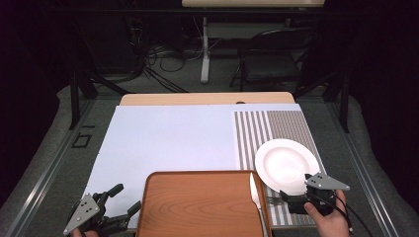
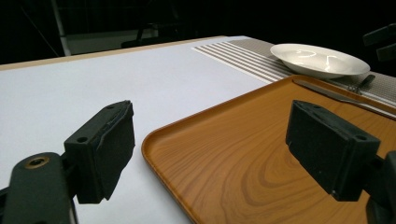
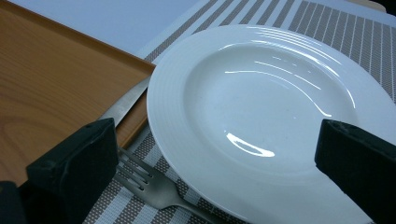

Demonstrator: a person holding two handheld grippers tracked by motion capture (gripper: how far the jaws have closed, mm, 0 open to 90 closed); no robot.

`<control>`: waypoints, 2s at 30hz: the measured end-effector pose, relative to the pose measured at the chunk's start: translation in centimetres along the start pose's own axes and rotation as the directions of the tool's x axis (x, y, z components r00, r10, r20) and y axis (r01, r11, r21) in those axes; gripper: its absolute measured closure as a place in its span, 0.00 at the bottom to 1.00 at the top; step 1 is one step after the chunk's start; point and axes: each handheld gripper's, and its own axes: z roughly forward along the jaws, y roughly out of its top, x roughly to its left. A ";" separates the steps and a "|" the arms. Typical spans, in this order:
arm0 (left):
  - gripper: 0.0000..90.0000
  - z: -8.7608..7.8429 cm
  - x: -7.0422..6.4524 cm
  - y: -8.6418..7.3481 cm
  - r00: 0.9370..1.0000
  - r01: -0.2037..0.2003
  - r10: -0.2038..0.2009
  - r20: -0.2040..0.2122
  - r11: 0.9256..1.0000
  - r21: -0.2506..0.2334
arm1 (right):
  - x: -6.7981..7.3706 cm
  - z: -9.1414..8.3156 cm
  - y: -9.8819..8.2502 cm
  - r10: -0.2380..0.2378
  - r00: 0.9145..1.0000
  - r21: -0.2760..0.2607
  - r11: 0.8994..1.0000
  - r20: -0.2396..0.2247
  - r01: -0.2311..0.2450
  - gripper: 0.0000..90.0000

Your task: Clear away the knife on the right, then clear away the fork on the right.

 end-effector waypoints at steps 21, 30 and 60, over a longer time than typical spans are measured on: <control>0.18 0.1 -0.1 0.0 1.000 -0.005 0.005 0.004 1.000 0.000 | -0.4 -0.6 0.3 -0.103 0.995 0.008 0.995 0.001 0.103 0.09; 0.18 0.2 -0.4 0.1 1.000 -0.022 0.022 0.011 1.000 0.009 | 0.1 -0.3 1.0 -0.270 0.959 0.077 0.958 -0.081 0.276 0.06; 0.18 0.4 -0.5 0.0 1.000 -0.016 0.016 0.011 1.000 0.012 | 0.4 -0.8 0.5 -0.736 0.661 0.194 0.634 -0.146 0.748 0.43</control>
